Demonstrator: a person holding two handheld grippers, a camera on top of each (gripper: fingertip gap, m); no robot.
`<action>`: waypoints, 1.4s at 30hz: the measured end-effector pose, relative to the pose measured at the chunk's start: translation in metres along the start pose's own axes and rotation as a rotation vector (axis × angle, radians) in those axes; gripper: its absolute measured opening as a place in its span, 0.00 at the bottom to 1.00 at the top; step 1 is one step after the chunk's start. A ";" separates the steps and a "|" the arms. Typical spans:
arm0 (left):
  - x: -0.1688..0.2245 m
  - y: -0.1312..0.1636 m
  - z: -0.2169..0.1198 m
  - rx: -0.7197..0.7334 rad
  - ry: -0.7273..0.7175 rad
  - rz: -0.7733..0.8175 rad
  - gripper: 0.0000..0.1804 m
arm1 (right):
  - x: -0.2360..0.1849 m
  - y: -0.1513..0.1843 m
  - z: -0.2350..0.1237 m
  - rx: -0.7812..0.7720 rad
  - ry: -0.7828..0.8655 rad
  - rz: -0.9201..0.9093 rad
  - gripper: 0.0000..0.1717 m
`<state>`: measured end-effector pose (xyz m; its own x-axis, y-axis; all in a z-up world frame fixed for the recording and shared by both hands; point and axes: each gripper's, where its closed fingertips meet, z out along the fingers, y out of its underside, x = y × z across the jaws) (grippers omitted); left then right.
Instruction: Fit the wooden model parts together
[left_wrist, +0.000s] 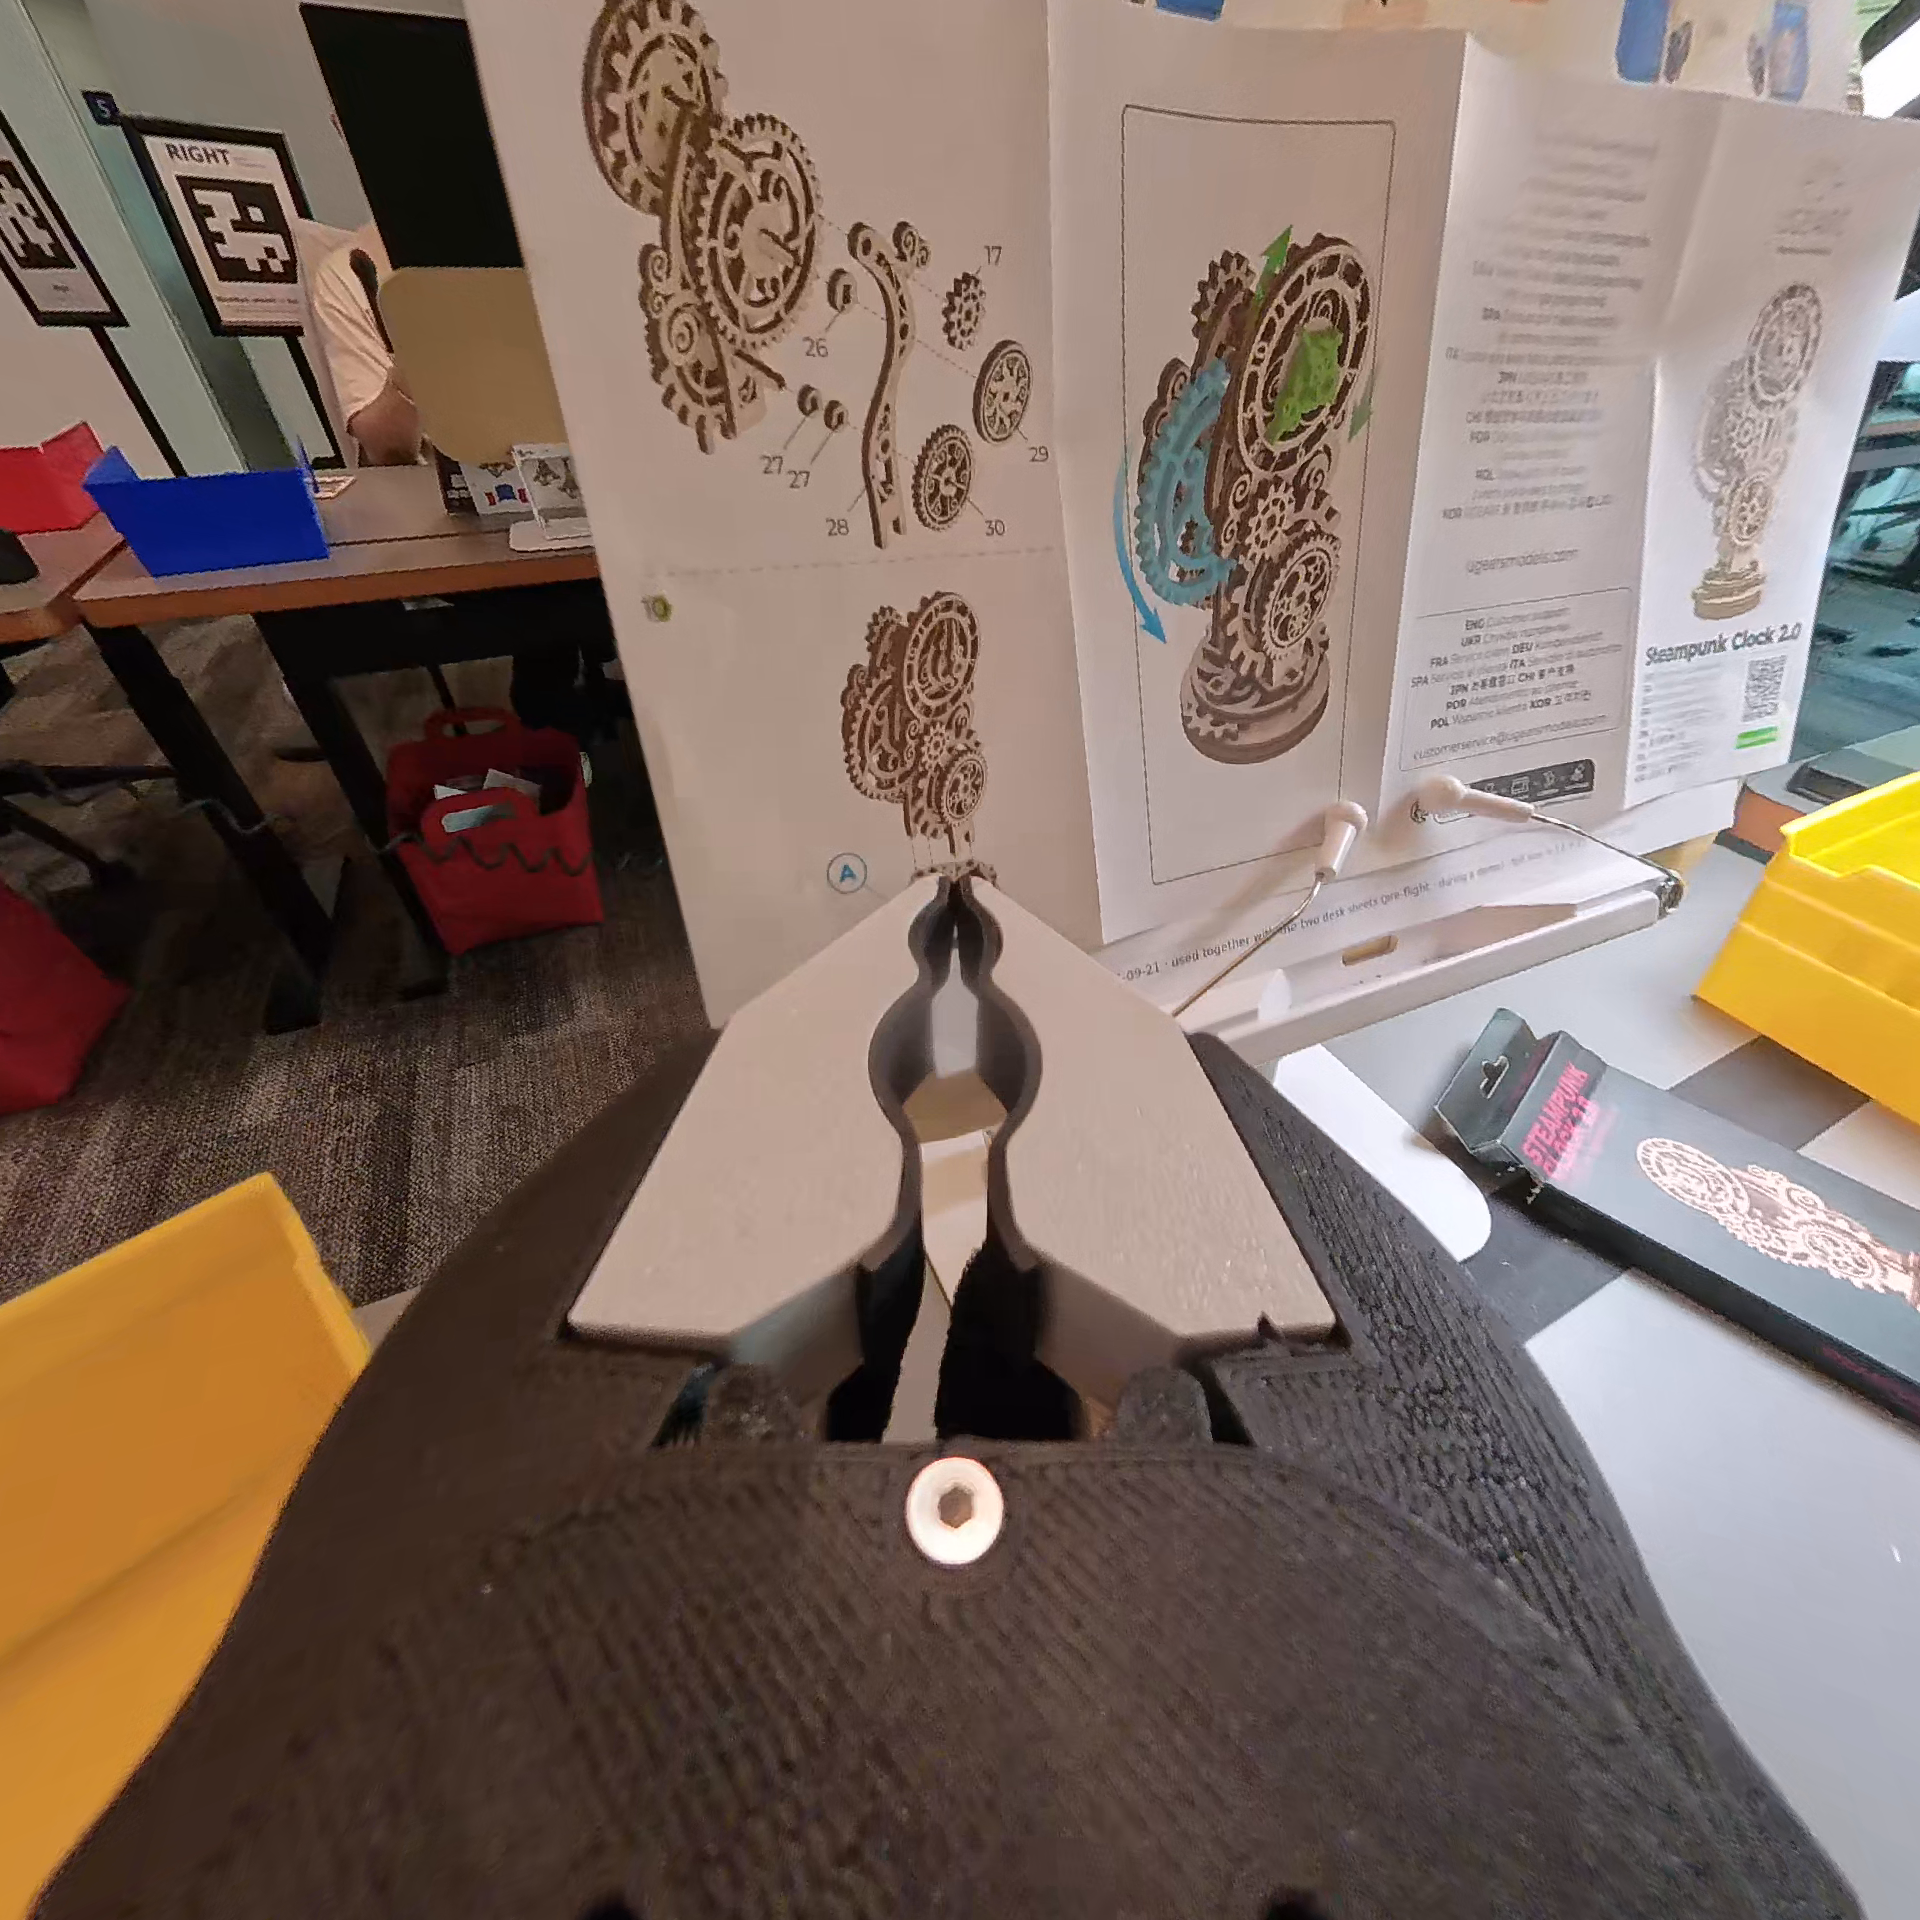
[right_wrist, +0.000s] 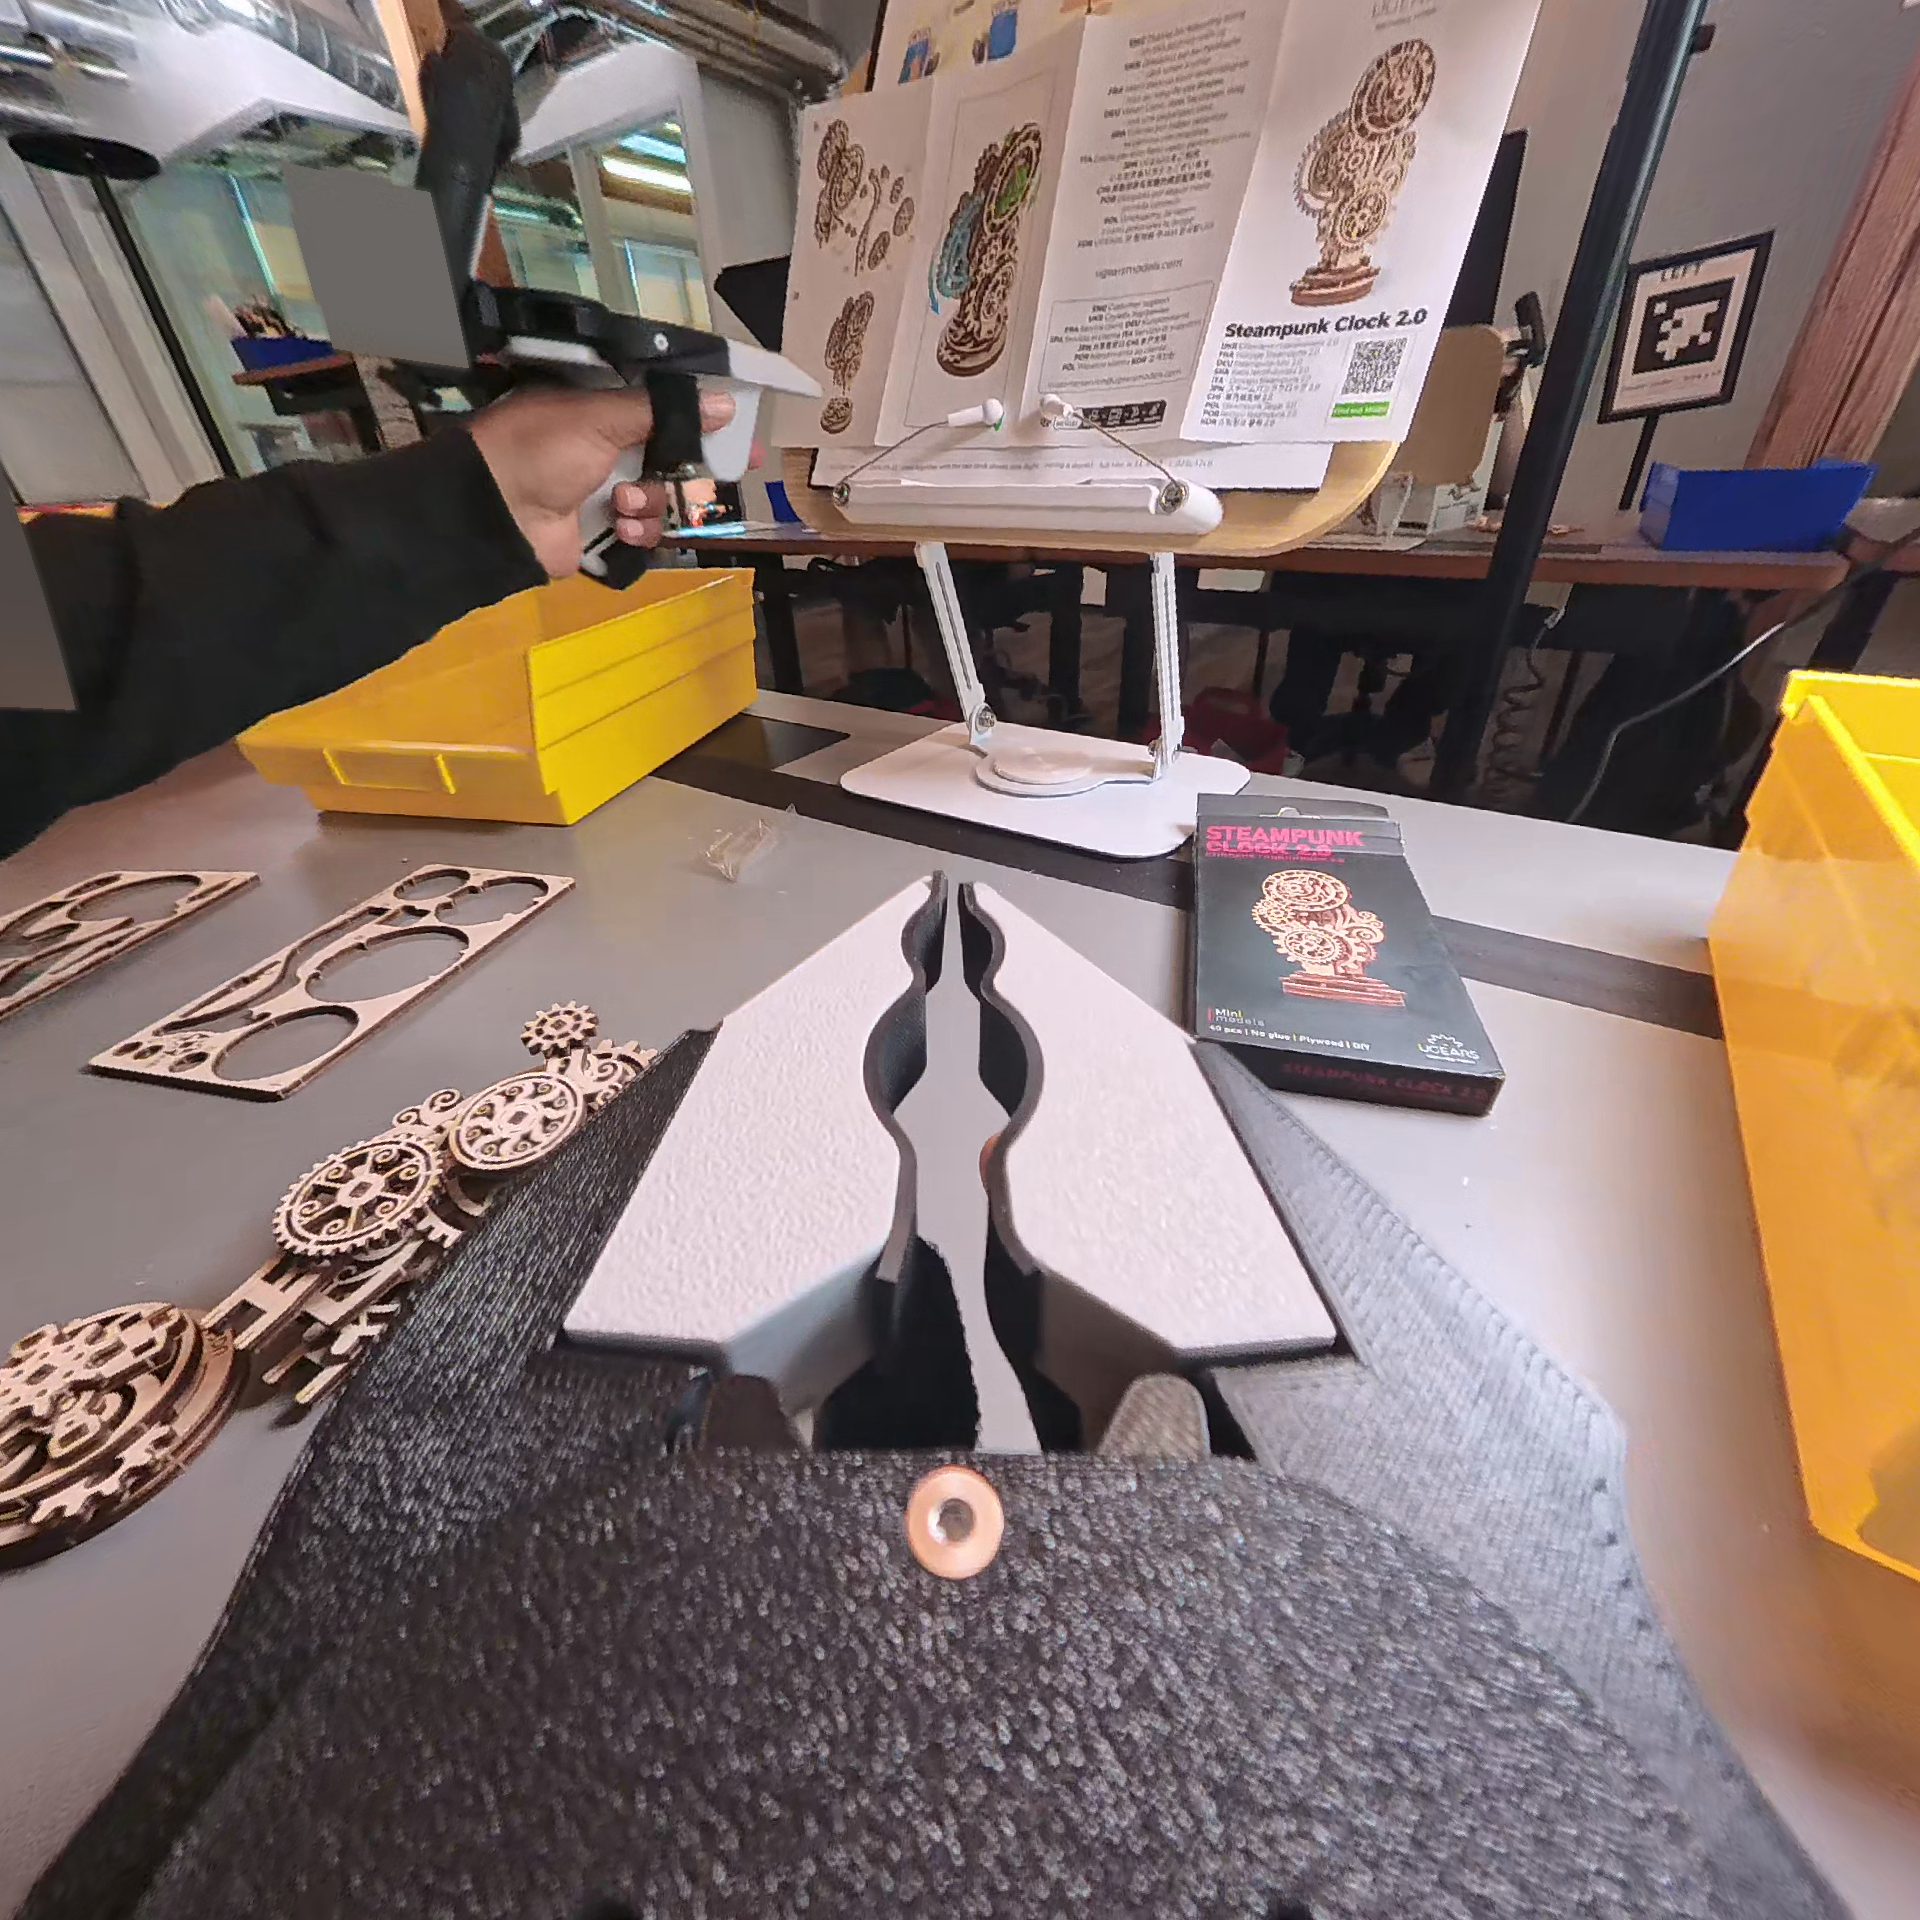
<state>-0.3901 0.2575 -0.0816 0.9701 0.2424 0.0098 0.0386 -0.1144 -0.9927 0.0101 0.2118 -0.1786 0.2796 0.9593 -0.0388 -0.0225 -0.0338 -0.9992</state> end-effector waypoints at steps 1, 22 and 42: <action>0.000 0.001 0.003 -0.006 -0.002 0.003 0.00 | 0.000 0.001 0.001 -0.003 -0.003 0.006 0.00; -0.004 0.013 0.005 -0.034 -0.078 0.090 0.00 | -0.003 0.005 0.002 -0.020 -0.032 0.028 0.00; 0.076 0.027 -0.045 -0.019 0.149 0.156 0.00 | -0.010 0.008 0.003 -0.036 -0.063 0.023 0.01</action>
<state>-0.3043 0.2295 -0.1026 0.9893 0.0755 -0.1250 -0.1119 -0.1580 -0.9811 0.0039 0.2030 -0.1859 0.2184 0.9739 -0.0625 0.0066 -0.0655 -0.9978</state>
